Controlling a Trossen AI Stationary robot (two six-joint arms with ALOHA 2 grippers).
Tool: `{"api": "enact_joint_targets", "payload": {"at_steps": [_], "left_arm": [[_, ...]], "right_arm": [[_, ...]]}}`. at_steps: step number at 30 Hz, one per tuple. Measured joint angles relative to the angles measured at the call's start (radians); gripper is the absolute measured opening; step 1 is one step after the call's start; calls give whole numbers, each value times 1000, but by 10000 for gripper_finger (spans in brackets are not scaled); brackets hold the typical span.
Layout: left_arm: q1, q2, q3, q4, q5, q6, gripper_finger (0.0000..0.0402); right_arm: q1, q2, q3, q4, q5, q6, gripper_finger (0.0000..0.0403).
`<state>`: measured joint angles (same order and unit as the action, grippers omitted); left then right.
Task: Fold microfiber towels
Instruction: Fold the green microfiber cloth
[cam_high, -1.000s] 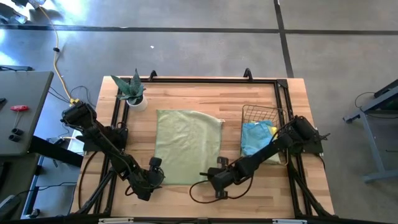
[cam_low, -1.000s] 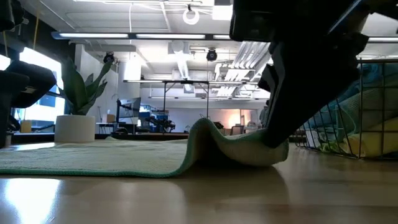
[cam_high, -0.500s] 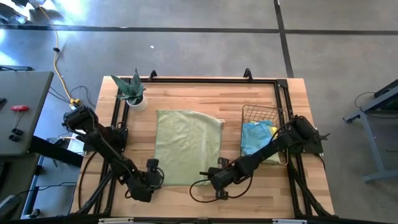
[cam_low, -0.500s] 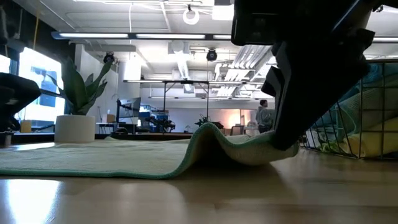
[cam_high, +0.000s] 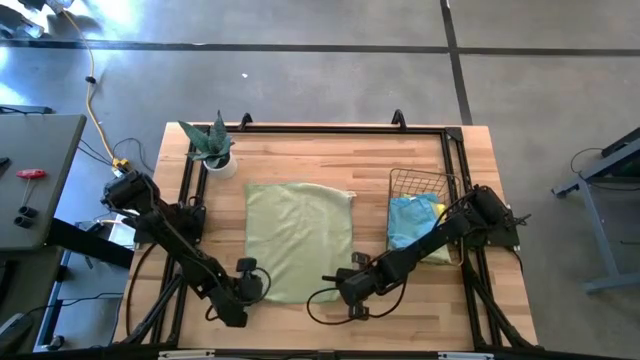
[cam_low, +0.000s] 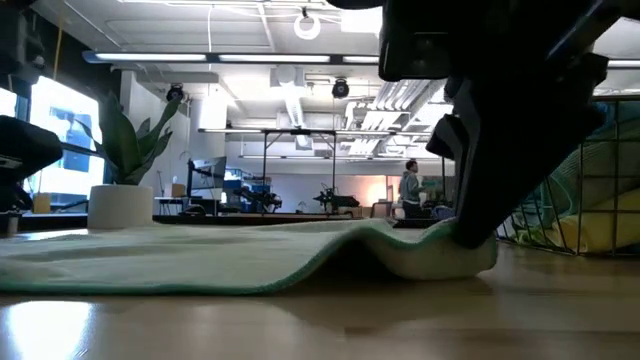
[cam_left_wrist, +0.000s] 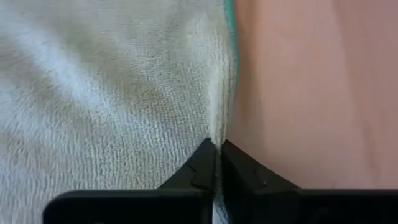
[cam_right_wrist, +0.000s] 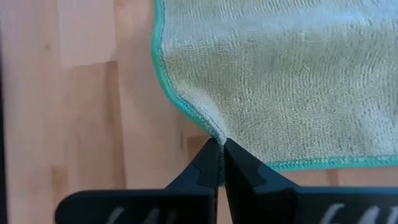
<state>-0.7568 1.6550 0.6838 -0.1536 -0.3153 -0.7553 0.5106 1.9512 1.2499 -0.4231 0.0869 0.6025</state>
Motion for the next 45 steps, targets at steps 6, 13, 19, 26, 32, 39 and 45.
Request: {"api": "enact_joint_targets", "payload": {"at_steps": [6,13,19,26,32,39,45], "left_arm": [[0,5,112,-122,136,12,5],[30,3,233,-379,114,-70,4],[91,2,310,-578,79,-138,3],[161,0,404,-813,59,-135,1],[247,-25,398,-909,-8,-50,1],[441,-100,283,-884,-37,115,1],[632,-220,149,-792,-33,270,0]], "right_arm": [[-5,-51,0,-13,-35,-9,0],[-39,-113,2,-40,-31,-42,0],[-91,-114,2,-73,-16,-77,0],[-166,-128,1,-81,-16,-162,0],[-252,-146,1,-116,-12,-272,0],[-400,-145,1,-141,-12,-380,0],[-544,-145,0,-125,-36,-452,0]]}}
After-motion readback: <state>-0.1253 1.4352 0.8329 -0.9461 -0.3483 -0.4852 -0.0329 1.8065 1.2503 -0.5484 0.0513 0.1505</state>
